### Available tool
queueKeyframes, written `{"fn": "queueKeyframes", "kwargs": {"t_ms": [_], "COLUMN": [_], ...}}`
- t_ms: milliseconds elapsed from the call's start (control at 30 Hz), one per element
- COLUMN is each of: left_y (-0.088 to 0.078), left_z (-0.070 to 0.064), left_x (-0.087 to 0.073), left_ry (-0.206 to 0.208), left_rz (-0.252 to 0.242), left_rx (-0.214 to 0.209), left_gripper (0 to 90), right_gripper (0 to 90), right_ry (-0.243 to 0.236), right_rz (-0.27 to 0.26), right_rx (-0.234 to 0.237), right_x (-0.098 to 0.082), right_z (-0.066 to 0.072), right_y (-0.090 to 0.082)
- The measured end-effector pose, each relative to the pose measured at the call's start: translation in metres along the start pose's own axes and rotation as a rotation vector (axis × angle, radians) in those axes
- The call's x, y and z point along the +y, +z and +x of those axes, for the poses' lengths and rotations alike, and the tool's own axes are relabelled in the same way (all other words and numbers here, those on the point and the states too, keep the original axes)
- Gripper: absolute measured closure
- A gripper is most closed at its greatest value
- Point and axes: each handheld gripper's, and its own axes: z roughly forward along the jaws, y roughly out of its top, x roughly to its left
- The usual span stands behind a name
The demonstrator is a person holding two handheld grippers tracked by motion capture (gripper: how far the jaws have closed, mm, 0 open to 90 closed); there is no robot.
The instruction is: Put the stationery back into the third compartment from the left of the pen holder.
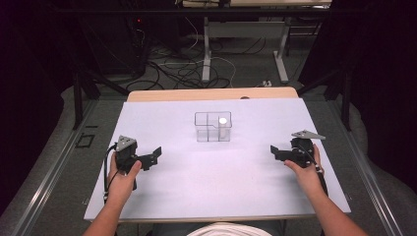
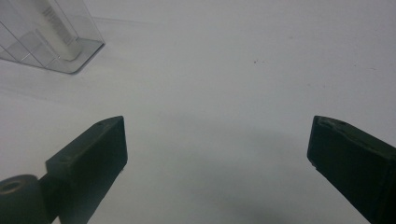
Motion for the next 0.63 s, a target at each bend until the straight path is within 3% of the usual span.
{"fn": "queueKeyframes", "kwargs": {"t_ms": [367, 633], "left_y": [0.0022, 0.0014], "left_z": [0.0045, 0.0063], "left_x": [-0.0022, -0.0017], "left_ry": [-0.01, -0.014], "left_rz": [0.007, 0.006], "left_rx": [0.017, 0.02], "left_gripper": [0.9, 1.1], "right_gripper": [4.9, 6.5], "right_ry": [0.012, 0.051], "right_rz": [0.017, 0.046], "right_rx": [-0.032, -0.016], "right_x": [-0.0026, -0.0035], "right_z": [-0.0038, -0.0038], "right_y": [0.0025, 0.0018]}}
